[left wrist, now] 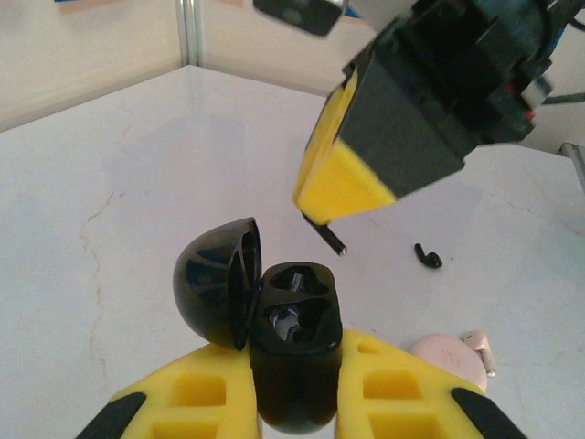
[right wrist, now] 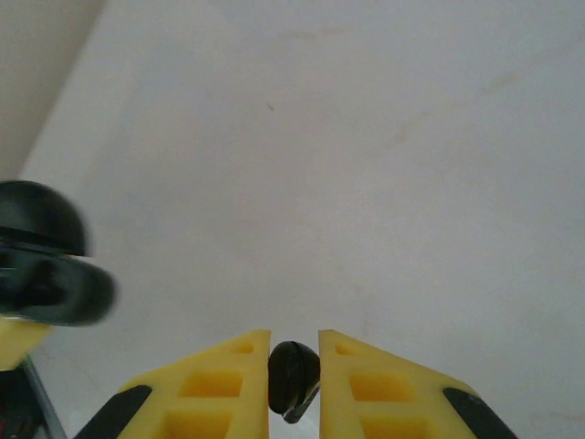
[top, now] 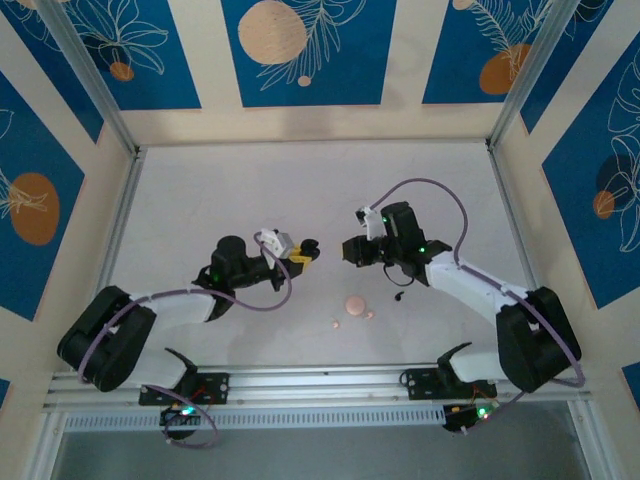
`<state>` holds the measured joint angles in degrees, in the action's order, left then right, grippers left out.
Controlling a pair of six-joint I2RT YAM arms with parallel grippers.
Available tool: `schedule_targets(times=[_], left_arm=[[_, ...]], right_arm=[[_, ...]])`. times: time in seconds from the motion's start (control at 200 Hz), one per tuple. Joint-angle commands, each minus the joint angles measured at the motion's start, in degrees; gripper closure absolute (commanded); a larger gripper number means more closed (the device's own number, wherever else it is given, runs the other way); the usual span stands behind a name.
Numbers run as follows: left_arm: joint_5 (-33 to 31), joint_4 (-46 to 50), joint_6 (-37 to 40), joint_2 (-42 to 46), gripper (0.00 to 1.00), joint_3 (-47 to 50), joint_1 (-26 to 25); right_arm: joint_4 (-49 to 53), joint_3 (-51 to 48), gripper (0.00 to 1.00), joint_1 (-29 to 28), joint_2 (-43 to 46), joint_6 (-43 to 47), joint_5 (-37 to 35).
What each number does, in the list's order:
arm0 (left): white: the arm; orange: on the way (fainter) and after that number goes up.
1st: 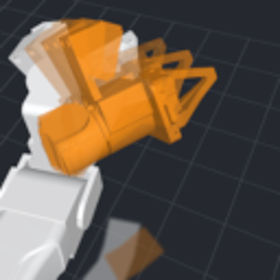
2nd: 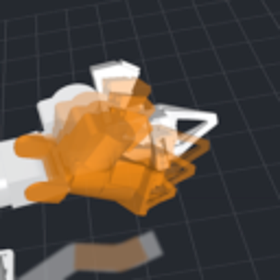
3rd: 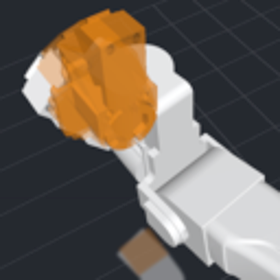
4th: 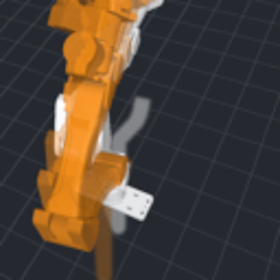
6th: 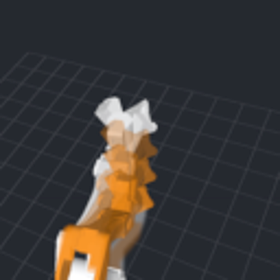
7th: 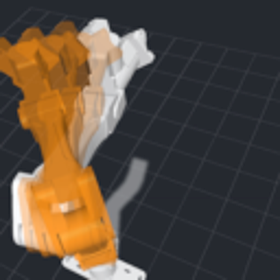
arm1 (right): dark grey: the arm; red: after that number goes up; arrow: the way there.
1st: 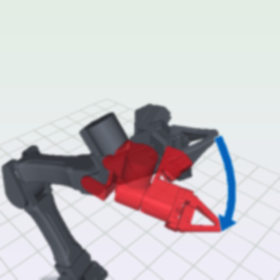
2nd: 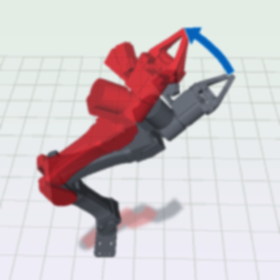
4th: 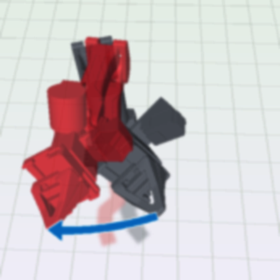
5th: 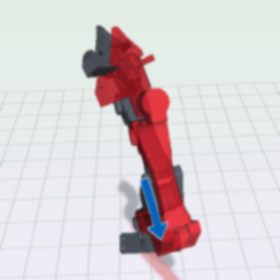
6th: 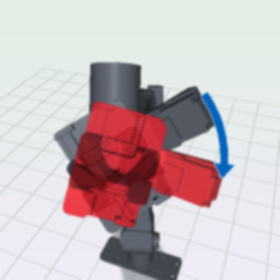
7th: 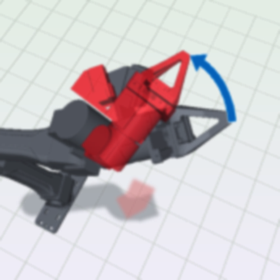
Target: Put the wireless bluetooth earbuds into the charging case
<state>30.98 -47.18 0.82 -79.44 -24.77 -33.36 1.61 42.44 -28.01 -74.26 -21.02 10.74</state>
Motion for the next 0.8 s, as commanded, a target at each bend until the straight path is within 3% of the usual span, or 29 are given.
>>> schedule_targets(times=[0.0,0.255,0.795], left_arm=[[0.18,-4.01,-1.04,-0.93,0.83,0.19,-1.02],[1.72,-5.32,-1.43,-1.77,0.83,-0.27,-1.44],[4.18,-8.71,-2.07,-0.02,0.83,0.52,-1.46]], right_arm=[[-7.19,-1.19,0.84,-1.18,4.26,2.40,2.47],[-12.31,-2.31,0.83,-4.94,9.09,8.19,3.97],[-17.66,-1.04,0.83,-8.16,4.59,9.75,4.91]])
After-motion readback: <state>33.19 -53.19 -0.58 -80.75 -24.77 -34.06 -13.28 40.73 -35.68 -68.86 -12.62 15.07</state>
